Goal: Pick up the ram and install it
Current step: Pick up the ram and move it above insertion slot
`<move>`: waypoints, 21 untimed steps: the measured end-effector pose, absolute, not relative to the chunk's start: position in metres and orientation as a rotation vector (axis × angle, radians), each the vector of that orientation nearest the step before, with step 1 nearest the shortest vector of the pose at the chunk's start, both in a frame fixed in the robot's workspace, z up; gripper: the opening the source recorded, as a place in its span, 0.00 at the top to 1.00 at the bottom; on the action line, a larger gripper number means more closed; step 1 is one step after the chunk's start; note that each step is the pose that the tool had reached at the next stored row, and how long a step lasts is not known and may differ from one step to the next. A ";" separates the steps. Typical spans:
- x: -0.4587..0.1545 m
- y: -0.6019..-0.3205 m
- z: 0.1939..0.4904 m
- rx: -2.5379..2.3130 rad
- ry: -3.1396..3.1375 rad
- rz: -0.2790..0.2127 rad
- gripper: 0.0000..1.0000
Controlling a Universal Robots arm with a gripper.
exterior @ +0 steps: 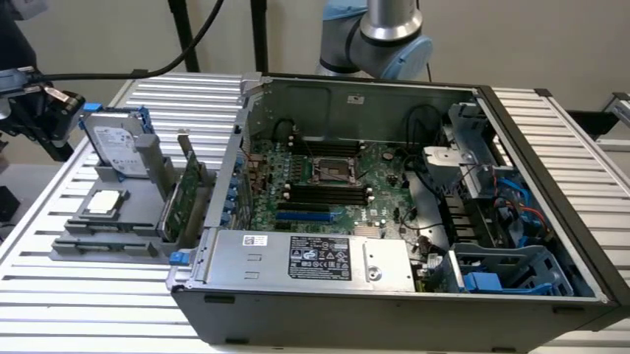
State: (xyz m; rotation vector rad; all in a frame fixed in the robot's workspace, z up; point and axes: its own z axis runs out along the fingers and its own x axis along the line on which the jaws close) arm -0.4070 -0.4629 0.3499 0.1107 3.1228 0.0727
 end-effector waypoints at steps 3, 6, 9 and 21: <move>-0.407 -0.463 0.350 0.111 3.123 0.073 1.00; -0.407 -0.463 0.350 0.111 3.123 0.072 1.00; -0.406 -0.467 0.349 0.106 3.127 0.073 1.00; -0.406 -0.467 0.341 -0.204 3.128 0.074 1.00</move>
